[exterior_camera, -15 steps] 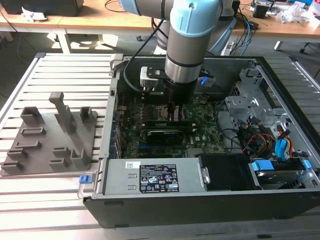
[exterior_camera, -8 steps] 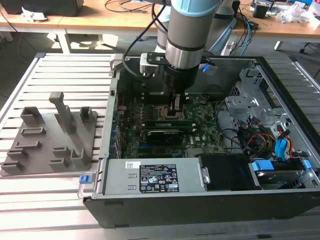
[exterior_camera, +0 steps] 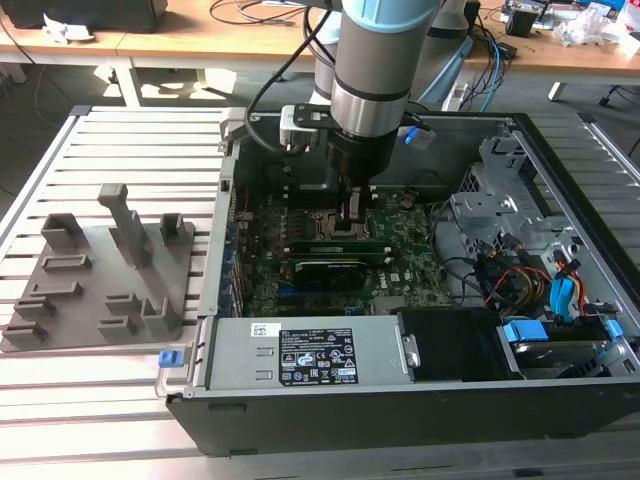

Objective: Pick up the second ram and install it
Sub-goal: 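Insert the second ram into the second slot, then press down the second ram until it locks into place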

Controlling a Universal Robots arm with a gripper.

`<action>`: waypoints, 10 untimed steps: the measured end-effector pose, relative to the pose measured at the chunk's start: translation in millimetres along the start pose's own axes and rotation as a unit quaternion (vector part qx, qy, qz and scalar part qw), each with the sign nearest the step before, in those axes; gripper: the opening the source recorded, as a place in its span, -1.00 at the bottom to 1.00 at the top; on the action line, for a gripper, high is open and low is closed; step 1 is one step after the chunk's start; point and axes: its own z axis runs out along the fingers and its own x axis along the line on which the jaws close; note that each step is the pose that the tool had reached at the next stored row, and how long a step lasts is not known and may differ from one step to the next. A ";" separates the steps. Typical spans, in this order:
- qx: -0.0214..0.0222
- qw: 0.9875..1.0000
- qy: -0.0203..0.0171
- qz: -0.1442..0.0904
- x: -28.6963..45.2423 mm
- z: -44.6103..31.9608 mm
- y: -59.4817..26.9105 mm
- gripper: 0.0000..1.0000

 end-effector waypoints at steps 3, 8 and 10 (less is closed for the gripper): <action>0.000 1.000 0.000 0.000 3.3 -0.3 -5.6 -0.79; -0.003 1.000 0.000 0.000 14.6 0.8 -34.1 -0.79; -0.008 1.000 0.001 0.000 11.4 5.6 -49.7 -0.79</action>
